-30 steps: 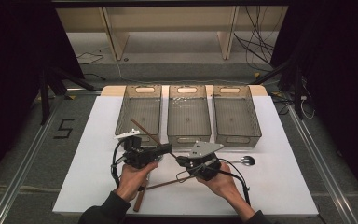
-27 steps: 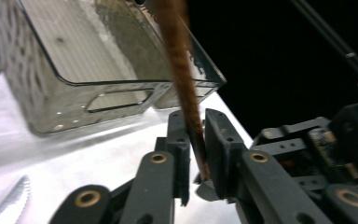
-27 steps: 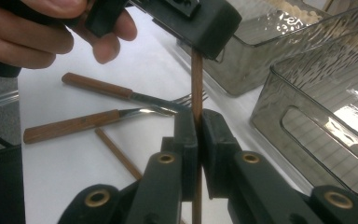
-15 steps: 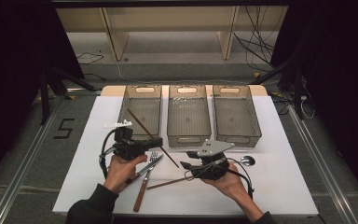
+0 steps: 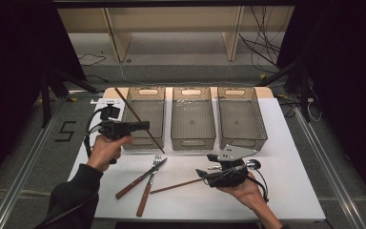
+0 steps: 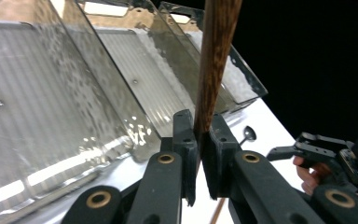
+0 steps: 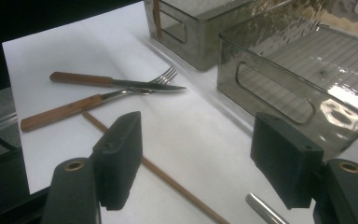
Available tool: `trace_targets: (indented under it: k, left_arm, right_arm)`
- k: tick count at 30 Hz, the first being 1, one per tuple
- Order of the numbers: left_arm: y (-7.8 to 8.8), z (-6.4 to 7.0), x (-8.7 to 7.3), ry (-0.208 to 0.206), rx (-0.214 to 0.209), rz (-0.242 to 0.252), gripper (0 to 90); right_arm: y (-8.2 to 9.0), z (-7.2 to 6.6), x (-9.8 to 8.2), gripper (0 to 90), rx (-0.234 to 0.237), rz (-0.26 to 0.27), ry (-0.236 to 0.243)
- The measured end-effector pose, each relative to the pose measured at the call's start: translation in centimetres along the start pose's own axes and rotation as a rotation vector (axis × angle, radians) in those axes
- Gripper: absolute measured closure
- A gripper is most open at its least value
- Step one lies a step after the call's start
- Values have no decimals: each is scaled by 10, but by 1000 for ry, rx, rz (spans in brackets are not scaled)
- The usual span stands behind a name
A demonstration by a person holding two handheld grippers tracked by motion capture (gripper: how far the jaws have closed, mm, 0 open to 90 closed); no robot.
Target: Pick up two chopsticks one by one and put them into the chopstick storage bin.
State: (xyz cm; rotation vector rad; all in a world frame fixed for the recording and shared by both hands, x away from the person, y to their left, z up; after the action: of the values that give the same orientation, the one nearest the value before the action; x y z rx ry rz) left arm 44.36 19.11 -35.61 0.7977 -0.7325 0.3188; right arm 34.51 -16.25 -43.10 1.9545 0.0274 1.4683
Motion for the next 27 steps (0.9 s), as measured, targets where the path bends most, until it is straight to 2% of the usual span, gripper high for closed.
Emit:
trace_targets:
  k: [7,13,20,27]
  left_arm:
    - [-3,-9,27,3,32,-16,839]
    - [-10,-20,42,21,70,-30,838]
    - [-22,-36,49,67,110,-34,837]
    - [-38,-43,49,71,142,-70,837]
  right_arm:
    - [3,0,-3,312,3,1,-6]
    - [2,-1,-4,303,7,-5,-10]
    - [2,0,-5,292,8,-4,-12]
    - [2,-1,-6,273,17,-7,-11]
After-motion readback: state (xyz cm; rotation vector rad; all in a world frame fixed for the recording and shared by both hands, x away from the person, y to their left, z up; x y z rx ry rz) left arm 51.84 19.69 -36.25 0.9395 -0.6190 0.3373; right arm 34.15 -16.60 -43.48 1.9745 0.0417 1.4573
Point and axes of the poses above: each handheld gripper's, and its own axes: y roughly backward along the jaws, x roughly out of its top, z roughly to its right, the point moved 1 cm from there along -y, roughly forward along the jaws, and after that the axes turned 7 degrees about x, right-handed, at the moved point
